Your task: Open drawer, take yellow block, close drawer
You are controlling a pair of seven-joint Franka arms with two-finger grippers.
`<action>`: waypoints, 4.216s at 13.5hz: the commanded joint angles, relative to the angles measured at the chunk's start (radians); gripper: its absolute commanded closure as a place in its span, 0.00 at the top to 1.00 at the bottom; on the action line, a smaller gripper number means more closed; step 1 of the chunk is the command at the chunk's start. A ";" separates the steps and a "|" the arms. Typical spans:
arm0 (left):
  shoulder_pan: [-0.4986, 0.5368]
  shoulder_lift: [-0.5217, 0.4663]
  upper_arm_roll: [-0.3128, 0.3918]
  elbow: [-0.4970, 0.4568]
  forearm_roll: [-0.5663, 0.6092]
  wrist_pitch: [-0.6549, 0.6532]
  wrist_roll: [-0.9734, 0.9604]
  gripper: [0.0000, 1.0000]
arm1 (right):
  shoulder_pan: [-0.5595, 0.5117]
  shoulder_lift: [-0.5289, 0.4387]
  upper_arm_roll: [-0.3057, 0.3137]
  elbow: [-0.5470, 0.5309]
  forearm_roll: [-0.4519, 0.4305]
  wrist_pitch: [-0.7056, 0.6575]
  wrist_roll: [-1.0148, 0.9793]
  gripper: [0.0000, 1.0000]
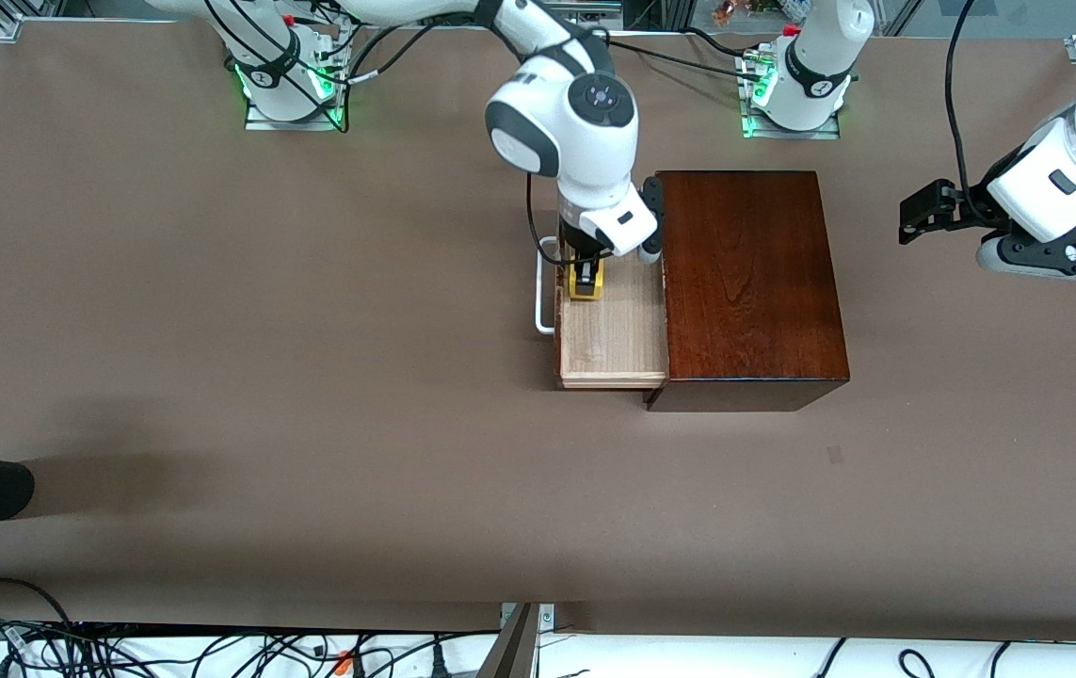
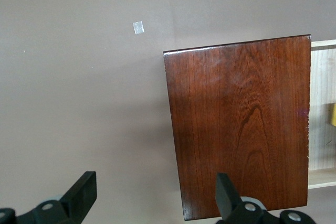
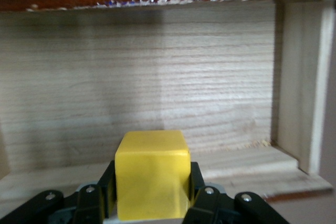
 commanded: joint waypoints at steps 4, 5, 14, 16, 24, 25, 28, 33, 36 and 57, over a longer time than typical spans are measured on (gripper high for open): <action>-0.009 -0.009 0.005 0.001 -0.021 0.006 0.021 1.00 | -0.026 -0.114 -0.018 0.108 0.074 -0.210 0.005 0.23; -0.014 -0.007 0.005 0.003 -0.021 0.009 0.022 1.00 | -0.057 -0.140 -0.021 0.107 0.097 -0.239 0.005 0.23; -0.026 0.044 -0.146 0.063 -0.032 0.016 0.024 1.00 | -0.325 -0.376 -0.133 -0.042 0.186 -0.394 -0.038 0.25; -0.035 0.073 -0.211 0.070 -0.024 0.028 0.022 1.00 | -0.325 -0.404 -0.246 -0.128 0.293 -0.381 -0.046 0.25; -0.199 0.246 -0.345 0.187 -0.056 0.112 0.034 1.00 | -0.348 -0.416 -0.389 -0.318 0.321 -0.280 -0.033 0.24; -0.236 0.277 -0.345 0.214 -0.055 0.114 0.054 1.00 | -0.348 -0.410 -0.397 -0.337 0.321 -0.260 -0.032 0.24; -0.343 0.353 -0.343 0.259 -0.032 0.166 0.163 1.00 | -0.356 -0.425 -0.399 -0.488 0.321 -0.102 -0.010 0.24; -0.453 0.462 -0.345 0.260 0.118 0.272 0.422 1.00 | -0.443 -0.462 -0.391 -0.746 0.327 0.131 0.052 0.24; -0.480 0.531 -0.345 0.259 0.235 0.296 0.554 1.00 | -0.517 -0.459 -0.357 -0.866 0.348 0.263 0.071 0.24; -0.525 0.636 -0.334 0.179 0.367 0.369 0.697 1.00 | -0.543 -0.286 -0.258 -0.932 0.338 0.448 0.410 0.24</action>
